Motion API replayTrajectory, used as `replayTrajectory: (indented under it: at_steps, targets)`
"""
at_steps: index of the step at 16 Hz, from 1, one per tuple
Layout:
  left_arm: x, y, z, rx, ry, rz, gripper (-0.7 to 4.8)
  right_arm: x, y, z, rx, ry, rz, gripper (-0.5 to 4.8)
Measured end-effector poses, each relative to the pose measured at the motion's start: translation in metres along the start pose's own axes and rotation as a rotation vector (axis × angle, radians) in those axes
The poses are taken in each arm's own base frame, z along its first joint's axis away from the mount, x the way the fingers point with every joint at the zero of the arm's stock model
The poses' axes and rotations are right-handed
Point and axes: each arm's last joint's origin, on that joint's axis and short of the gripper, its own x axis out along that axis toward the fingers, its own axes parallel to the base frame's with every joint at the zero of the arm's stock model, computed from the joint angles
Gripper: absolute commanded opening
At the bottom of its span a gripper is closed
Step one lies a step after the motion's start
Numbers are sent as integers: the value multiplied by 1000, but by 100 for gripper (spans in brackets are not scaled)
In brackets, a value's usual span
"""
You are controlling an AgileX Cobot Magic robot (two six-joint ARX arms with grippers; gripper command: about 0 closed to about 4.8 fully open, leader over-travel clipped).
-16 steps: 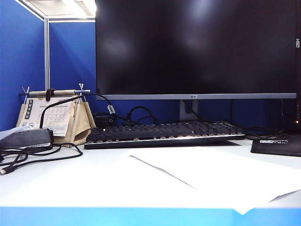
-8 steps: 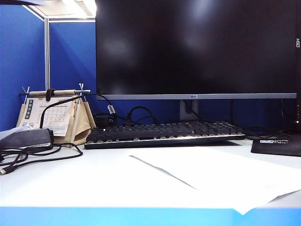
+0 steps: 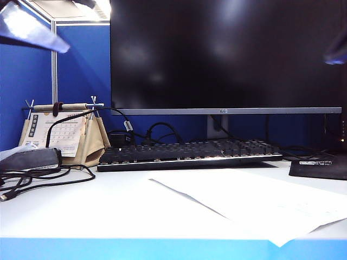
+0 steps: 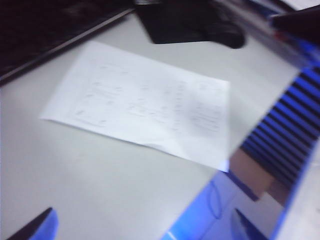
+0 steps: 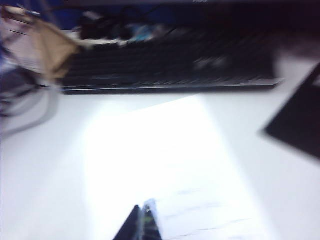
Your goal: Put a wrinkled paper upside down.
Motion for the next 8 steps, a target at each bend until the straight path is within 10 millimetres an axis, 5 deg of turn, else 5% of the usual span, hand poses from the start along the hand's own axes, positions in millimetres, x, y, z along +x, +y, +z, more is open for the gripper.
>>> replayTrajectory:
  at_steps: [1, 3, 8]
  targets:
    - [0, 1, 0, 0, 1, 28, 461, 3, -2, 6, 47, 24, 25, 56]
    - [0, 3, -4, -11, 41, 92, 461, 12, -12, 19, 188, 103, 96, 344]
    - [3, 5, -10, 5, 109, 111, 461, 27, -59, 11, 411, 236, -30, 369]
